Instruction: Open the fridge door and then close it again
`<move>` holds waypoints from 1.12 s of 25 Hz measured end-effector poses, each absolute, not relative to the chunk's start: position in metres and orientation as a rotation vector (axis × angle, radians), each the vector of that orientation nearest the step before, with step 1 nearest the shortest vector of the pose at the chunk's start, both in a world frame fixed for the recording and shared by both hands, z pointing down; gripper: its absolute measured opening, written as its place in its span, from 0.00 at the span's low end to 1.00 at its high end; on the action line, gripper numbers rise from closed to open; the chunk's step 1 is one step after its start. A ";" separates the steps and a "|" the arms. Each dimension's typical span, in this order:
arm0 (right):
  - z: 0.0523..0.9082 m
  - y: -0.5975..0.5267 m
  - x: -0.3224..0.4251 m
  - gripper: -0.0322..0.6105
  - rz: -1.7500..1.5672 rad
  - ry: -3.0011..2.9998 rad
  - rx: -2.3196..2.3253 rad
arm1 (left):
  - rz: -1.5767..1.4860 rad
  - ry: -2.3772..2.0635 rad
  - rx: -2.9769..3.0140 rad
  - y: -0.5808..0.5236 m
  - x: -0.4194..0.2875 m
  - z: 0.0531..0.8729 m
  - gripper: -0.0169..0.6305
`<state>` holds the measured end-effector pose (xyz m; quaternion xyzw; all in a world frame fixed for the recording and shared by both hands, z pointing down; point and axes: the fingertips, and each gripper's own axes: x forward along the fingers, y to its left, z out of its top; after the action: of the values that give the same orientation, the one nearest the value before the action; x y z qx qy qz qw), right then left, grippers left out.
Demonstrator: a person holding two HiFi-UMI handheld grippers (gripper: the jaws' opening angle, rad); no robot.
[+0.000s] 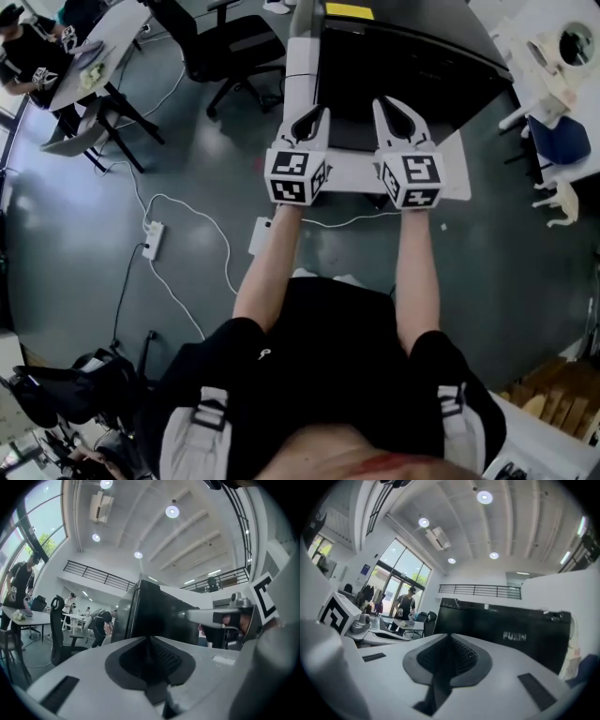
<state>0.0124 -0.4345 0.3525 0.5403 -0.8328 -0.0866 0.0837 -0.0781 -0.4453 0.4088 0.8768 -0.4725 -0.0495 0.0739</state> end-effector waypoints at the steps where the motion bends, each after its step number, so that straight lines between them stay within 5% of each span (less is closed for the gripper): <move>1: 0.343 -0.442 0.008 0.04 -0.317 -2.463 1.562 | -0.150 -1.409 2.648 -0.453 -0.076 0.406 0.05; 11: 0.283 -0.489 -0.022 0.22 -0.800 -2.097 1.223 | -0.037 -1.237 2.812 -0.510 -0.063 0.409 0.30; 28: 0.292 -0.502 -0.025 0.19 -0.890 -1.921 0.950 | -0.058 -1.087 2.878 -0.521 -0.060 0.407 0.33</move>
<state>-0.0248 -0.5019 0.2924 0.3753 -0.7590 -0.3517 0.3993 -0.0603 -0.5214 0.4074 0.9348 -0.3531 -0.0190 0.0322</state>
